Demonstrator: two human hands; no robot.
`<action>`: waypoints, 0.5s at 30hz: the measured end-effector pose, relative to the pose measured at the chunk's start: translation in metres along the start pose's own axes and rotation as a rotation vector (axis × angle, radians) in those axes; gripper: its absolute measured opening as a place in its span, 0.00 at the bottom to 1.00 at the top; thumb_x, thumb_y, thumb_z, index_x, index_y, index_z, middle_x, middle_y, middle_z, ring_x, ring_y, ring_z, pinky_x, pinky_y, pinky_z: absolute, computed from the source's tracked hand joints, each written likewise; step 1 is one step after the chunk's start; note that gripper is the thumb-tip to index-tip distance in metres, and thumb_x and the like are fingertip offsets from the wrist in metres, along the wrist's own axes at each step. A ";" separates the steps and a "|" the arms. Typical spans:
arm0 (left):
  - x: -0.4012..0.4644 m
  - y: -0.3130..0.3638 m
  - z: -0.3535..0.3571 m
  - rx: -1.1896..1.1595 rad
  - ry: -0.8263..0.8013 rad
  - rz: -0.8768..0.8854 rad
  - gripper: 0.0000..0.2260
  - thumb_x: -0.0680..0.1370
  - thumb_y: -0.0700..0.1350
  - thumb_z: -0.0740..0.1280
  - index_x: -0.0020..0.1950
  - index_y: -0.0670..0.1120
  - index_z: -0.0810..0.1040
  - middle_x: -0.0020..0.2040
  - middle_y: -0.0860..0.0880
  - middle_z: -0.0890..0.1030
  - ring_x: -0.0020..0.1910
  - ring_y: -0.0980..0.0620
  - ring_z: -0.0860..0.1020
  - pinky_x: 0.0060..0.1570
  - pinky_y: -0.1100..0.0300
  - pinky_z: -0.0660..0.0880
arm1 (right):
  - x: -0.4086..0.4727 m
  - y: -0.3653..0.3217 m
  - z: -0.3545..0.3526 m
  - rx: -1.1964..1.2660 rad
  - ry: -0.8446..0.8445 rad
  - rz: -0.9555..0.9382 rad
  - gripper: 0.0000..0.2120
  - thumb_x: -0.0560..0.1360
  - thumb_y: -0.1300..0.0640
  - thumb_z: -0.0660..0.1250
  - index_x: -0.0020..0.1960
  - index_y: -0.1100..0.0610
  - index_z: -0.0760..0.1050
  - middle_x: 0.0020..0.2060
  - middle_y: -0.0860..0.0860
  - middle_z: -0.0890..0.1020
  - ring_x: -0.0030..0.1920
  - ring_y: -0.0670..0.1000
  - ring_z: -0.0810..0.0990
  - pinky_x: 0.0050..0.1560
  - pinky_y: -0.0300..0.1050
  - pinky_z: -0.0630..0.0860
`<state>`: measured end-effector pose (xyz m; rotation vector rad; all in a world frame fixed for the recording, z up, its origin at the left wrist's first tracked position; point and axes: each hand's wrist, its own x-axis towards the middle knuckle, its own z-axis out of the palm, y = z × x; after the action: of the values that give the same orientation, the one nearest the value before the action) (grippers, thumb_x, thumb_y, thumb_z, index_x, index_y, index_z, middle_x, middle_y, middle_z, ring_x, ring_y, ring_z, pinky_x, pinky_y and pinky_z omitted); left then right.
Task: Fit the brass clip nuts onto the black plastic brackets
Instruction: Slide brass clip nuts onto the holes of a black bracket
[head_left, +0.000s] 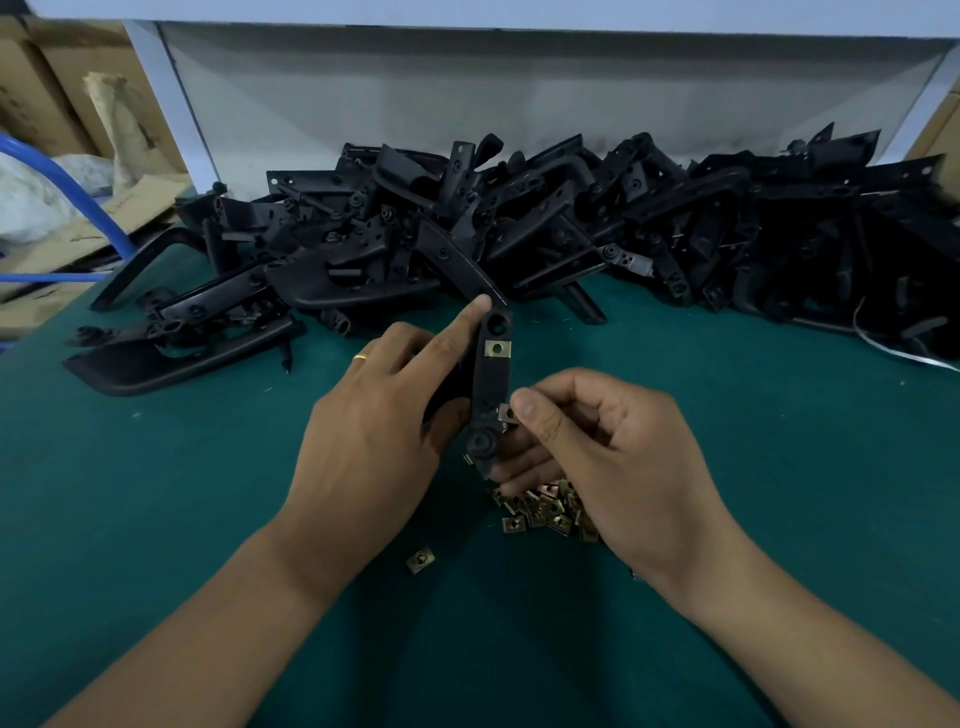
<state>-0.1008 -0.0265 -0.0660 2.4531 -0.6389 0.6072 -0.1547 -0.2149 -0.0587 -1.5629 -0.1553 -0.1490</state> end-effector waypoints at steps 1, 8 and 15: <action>0.000 0.000 0.000 -0.010 0.004 0.000 0.34 0.77 0.48 0.65 0.82 0.64 0.58 0.55 0.56 0.73 0.49 0.51 0.74 0.40 0.48 0.78 | 0.000 0.000 0.000 0.025 0.005 0.006 0.09 0.83 0.59 0.69 0.49 0.63 0.82 0.38 0.60 0.87 0.38 0.59 0.89 0.39 0.46 0.85; 0.000 0.003 0.002 -0.003 0.070 0.035 0.36 0.75 0.48 0.72 0.81 0.60 0.63 0.49 0.56 0.72 0.40 0.50 0.74 0.34 0.48 0.77 | -0.001 -0.001 0.005 0.153 0.013 0.071 0.12 0.78 0.53 0.72 0.45 0.62 0.85 0.41 0.62 0.87 0.41 0.61 0.88 0.41 0.50 0.86; 0.002 0.011 0.003 0.018 0.121 0.024 0.34 0.77 0.52 0.72 0.81 0.59 0.63 0.53 0.55 0.73 0.42 0.50 0.76 0.31 0.49 0.78 | -0.001 -0.009 0.000 -0.080 0.012 -0.020 0.12 0.83 0.50 0.70 0.47 0.56 0.84 0.41 0.57 0.87 0.41 0.60 0.87 0.40 0.50 0.85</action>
<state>-0.1038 -0.0369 -0.0630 2.4067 -0.6173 0.7678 -0.1577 -0.2150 -0.0497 -1.6399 -0.1570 -0.1818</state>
